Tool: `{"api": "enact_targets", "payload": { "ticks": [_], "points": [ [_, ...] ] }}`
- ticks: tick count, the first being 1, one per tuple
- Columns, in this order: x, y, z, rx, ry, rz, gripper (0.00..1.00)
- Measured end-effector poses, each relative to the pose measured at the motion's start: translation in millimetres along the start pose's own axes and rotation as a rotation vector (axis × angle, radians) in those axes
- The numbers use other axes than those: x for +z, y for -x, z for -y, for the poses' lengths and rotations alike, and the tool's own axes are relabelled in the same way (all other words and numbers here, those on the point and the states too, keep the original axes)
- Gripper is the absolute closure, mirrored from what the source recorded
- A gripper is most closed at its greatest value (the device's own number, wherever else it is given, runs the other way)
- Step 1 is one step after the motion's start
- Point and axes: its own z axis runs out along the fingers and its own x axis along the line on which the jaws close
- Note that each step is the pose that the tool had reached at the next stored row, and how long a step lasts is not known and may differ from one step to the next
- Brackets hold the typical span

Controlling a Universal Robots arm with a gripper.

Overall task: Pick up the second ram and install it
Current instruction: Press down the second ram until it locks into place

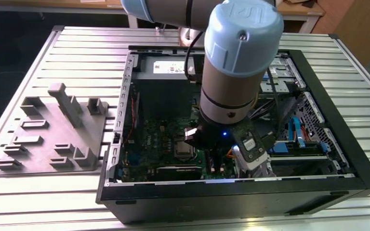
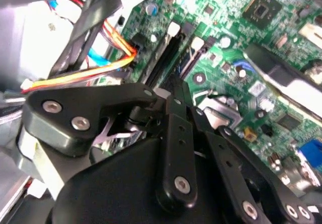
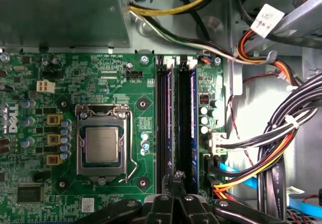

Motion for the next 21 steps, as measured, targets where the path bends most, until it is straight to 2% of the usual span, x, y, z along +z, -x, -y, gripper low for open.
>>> {"api": "enact_targets", "payload": {
  "ticks": [5,8,15,21],
  "points": [
    [-17.9,1.0,-1.0,0.0,-0.0013,0.0013,0.93],
    [-24.9,1.4,-1.4,0.0,-0.0014,0.0031,0.93],
    [-24.9,1.2,-3.3,0.0,-0.0013,0.0034,0.93],
    [-23.6,0.7,-18.6,0.0,-0.0014,0.0033,0.93]
  ]
}}
